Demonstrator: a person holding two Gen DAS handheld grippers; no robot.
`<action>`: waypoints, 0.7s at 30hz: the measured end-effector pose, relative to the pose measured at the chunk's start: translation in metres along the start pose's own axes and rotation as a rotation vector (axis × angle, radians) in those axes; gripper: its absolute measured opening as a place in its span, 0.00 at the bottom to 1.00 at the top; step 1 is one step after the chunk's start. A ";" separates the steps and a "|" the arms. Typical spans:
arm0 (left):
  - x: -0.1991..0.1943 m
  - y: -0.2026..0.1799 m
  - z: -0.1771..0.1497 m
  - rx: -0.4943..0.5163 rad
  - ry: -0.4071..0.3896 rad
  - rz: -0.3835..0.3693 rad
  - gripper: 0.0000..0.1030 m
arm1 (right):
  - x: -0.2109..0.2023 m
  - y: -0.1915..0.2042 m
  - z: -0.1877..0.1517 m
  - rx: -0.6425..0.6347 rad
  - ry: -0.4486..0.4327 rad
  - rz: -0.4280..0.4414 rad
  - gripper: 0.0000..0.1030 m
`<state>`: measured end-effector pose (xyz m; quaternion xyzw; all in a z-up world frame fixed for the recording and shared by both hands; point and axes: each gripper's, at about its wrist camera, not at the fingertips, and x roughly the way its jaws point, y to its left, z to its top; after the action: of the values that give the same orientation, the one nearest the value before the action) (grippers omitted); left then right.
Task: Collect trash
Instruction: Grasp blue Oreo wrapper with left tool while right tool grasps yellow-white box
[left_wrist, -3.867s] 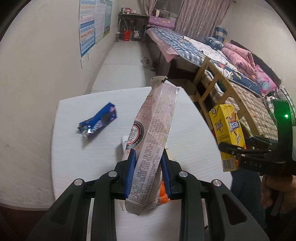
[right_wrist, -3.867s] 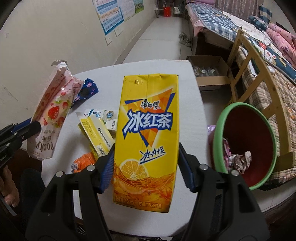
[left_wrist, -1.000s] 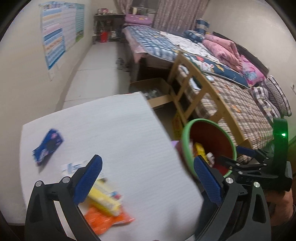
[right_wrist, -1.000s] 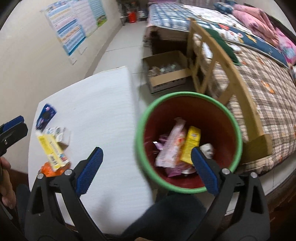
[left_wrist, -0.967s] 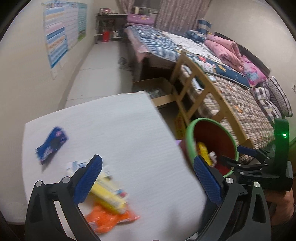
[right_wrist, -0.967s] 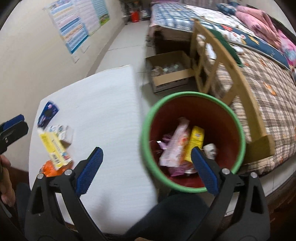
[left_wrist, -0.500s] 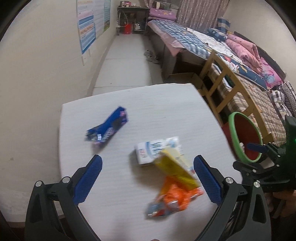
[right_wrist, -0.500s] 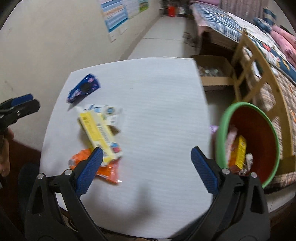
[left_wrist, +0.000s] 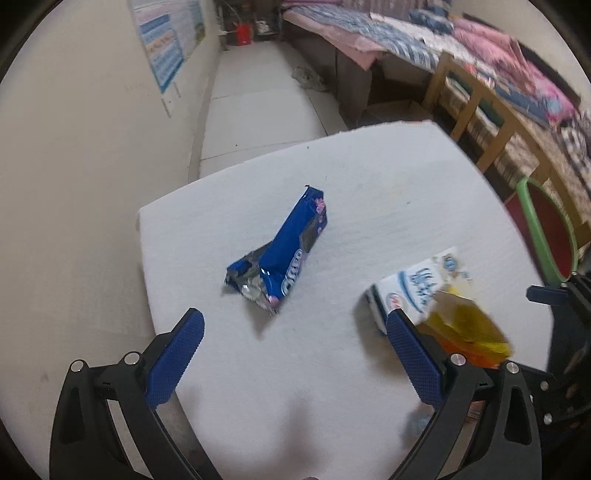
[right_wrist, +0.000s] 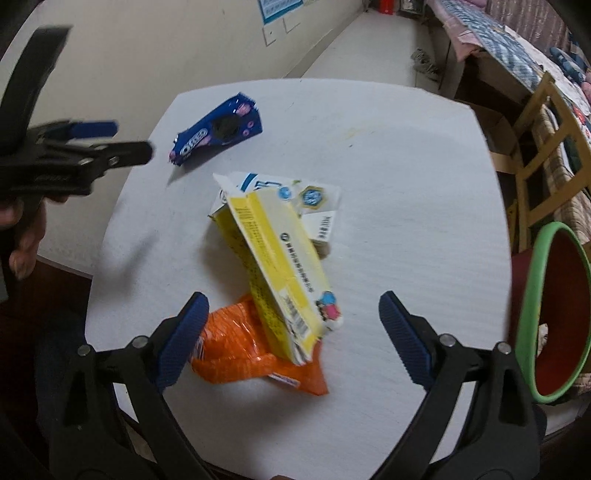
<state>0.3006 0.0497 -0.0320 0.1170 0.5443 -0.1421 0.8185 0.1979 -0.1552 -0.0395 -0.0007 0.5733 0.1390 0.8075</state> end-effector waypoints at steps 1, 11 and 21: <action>0.005 -0.001 0.004 0.013 0.005 0.006 0.92 | 0.004 0.001 0.001 -0.001 0.008 0.000 0.85; 0.066 -0.006 0.038 0.141 0.105 0.022 0.90 | 0.026 -0.002 0.006 0.013 0.051 0.016 0.68; 0.097 -0.011 0.034 0.200 0.186 -0.033 0.43 | 0.035 -0.009 0.005 0.016 0.083 0.044 0.49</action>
<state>0.3617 0.0174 -0.1089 0.2018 0.6028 -0.1977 0.7462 0.2155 -0.1556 -0.0717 0.0125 0.6074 0.1519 0.7796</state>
